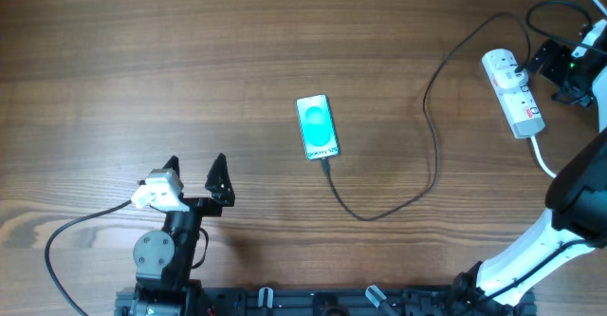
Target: Plug charger to phone and switch on socket
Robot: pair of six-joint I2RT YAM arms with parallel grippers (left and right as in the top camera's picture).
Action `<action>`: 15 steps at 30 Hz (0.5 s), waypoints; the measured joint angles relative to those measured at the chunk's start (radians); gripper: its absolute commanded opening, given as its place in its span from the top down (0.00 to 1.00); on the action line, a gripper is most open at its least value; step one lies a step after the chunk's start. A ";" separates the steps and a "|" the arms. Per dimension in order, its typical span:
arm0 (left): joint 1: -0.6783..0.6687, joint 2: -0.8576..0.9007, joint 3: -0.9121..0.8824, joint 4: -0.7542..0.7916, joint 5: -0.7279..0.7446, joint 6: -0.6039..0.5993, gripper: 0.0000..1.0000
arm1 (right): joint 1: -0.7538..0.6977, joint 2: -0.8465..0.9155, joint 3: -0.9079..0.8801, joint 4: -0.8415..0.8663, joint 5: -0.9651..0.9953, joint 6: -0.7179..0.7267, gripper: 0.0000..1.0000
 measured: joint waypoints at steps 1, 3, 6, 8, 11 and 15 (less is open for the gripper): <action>0.000 0.000 0.000 0.000 0.000 0.000 0.00 | 0.000 0.000 0.000 0.000 0.000 0.000 0.00; 0.000 0.000 0.000 0.000 0.000 0.000 0.00 | 0.000 0.000 0.000 0.000 0.000 0.000 0.00; 0.000 0.000 0.000 0.000 0.000 0.000 0.00 | 0.000 0.000 0.000 0.000 0.000 0.000 0.00; 0.000 0.000 0.000 0.000 0.000 0.000 0.00 | 0.000 0.000 0.000 0.000 0.000 0.000 0.00; 0.000 0.000 0.000 0.000 0.000 0.000 0.00 | 0.000 0.000 0.000 0.000 0.000 0.000 0.00; 0.000 0.000 0.000 0.000 0.000 0.000 0.00 | 0.000 -0.013 0.000 0.000 0.000 0.000 0.00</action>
